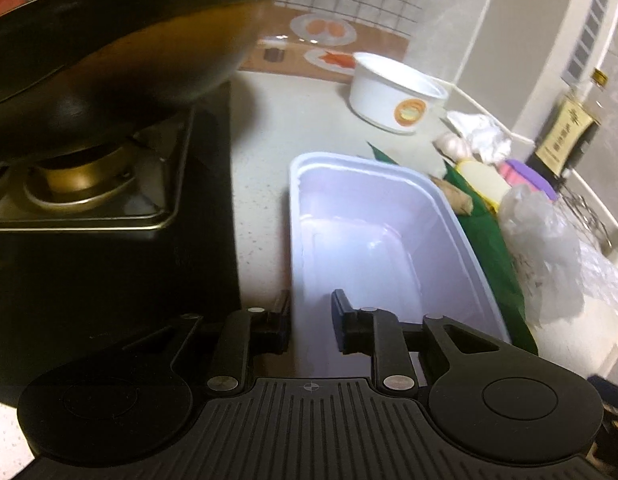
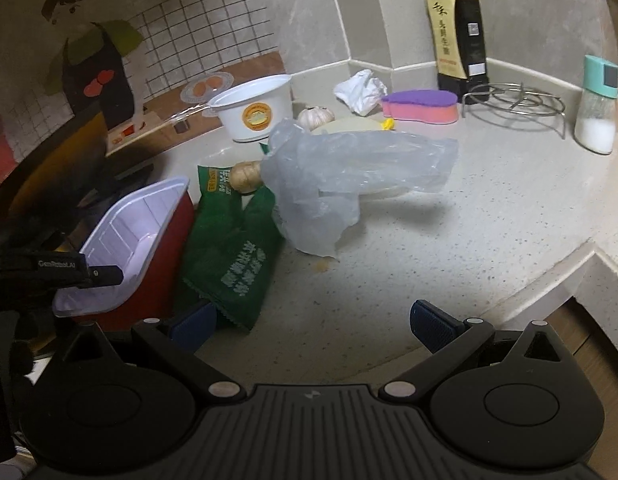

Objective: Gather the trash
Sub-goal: 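Grasp a green snack packet with the right gripper and lift it while the left holds the foil tray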

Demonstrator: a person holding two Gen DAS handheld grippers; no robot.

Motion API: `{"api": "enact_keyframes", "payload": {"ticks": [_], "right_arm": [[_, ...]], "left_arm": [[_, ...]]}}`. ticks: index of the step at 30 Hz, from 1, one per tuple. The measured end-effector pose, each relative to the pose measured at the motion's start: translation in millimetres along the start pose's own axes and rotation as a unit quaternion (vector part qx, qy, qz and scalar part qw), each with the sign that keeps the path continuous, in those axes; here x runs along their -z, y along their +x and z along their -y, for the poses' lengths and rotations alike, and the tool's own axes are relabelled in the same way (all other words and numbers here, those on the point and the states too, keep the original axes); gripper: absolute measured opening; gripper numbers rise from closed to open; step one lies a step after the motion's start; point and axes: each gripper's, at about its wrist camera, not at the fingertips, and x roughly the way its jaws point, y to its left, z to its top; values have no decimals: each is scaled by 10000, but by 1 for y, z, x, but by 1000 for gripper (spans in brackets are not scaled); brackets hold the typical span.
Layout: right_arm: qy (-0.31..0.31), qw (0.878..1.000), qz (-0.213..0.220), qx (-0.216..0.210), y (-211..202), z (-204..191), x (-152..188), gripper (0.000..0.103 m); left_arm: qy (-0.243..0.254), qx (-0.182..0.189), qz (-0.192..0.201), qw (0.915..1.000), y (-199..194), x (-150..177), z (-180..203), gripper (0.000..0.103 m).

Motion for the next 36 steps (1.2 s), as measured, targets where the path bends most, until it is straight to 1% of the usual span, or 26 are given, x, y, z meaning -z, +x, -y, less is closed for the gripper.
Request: {"api": "enact_keyframes", "payload": {"ticks": [2,4,5,8,9,11,14,16,18,20,22,24,27,29,31,33,36], "right_arm": [[-34,10000,-20,36,2,0,0,103],[-128,9999,-17,22,0,-3,-4,103],[-227,9997,59,-32,-4,-6,-8,103],[-533,9960,680,-226,-24,-15,-22,103],[-641,9942,806,-315,-27,-19,-29,103],[-825,9918,825,-521,-23,-27,-46,103],[-863,9910,593,-836,0,-39,-66,103],[-763,9908,278,-1085,24,-44,-73,103],[-592,9908,-141,-1208,55,-47,-76,103],[-426,9913,-481,-1149,79,-48,-76,103],[-261,9920,-678,-1031,94,-46,-74,103],[-111,9906,-816,-1096,100,-45,-75,103],[-66,9882,-1050,-1111,109,-48,-79,103],[-125,9858,-1290,-1066,118,-51,-79,103],[-399,9856,-1312,-992,122,-58,-78,103],[-660,9844,-1406,-827,124,-66,-77,103],[-678,9843,-1487,-660,128,-73,-78,103]], "left_arm": [[83,21,-98,9999,-4,4,2,18],[202,-60,-169,9996,-12,9,0,14],[291,-68,-169,9994,-16,12,-1,13],[428,-111,-101,9990,-32,23,-7,13],[442,-110,-108,9989,-36,26,-9,13],[370,-75,-158,9992,-42,31,-15,13],[182,51,-252,9995,-46,34,-23,13],[124,129,-250,9995,-48,37,-25,13],[144,158,-233,9995,-49,37,-26,13],[144,199,-226,9994,-51,38,-28,13],[111,284,-215,9993,-51,38,-31,15],[97,432,-191,9988,-51,38,-34,15],[154,556,-158,9982,-48,37,-36,15],[152,626,-153,9978,-47,37,-38,15],[106,700,-160,9974,-47,38,-41,15],[84,763,-161,9969,-47,38,-43,15],[14,857,-187,9961,-46,37,-47,15]]}}
